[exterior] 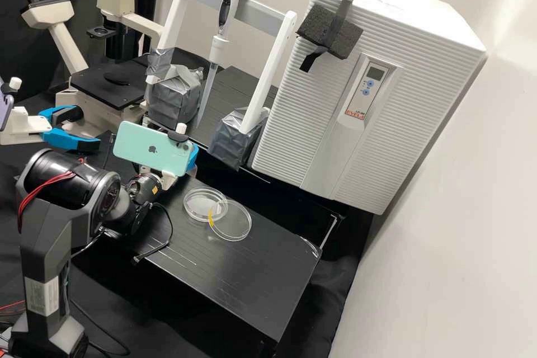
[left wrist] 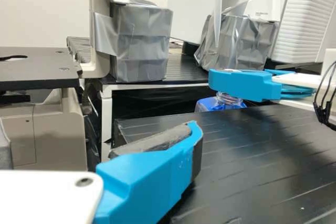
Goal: Open the bottle
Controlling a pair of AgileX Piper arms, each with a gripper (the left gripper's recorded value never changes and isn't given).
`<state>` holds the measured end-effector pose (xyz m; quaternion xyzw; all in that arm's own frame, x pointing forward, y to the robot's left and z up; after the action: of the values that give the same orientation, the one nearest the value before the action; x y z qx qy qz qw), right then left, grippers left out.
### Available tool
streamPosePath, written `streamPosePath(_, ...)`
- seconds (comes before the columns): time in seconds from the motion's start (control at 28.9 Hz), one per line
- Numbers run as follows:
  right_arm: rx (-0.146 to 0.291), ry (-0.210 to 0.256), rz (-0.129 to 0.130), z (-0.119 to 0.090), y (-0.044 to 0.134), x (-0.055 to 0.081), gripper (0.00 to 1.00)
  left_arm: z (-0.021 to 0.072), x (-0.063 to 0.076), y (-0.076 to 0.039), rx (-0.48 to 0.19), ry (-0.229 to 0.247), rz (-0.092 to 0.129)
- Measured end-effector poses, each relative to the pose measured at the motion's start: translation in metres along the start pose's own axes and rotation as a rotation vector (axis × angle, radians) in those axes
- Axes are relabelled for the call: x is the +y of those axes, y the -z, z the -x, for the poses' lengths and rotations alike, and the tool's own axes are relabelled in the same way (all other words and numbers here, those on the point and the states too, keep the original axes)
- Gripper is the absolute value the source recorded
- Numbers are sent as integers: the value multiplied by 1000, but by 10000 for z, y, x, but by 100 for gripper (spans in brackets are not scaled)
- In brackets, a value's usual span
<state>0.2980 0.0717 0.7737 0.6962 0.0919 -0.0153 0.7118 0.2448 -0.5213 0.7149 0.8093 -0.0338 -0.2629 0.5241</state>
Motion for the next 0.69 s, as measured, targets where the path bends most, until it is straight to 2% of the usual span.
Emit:
streamPosePath(0.41,6,-6,0,-10,16,16,0,0,0,0,0,0,0)
streamPosePath(0.59,31,-30,0,39,87,90,0,-25,27,-8,-4,-11,-1)
streamPosePath(0.69,59,-41,2,154,164,133,0,-35,38,-12,-6,-16,-1)
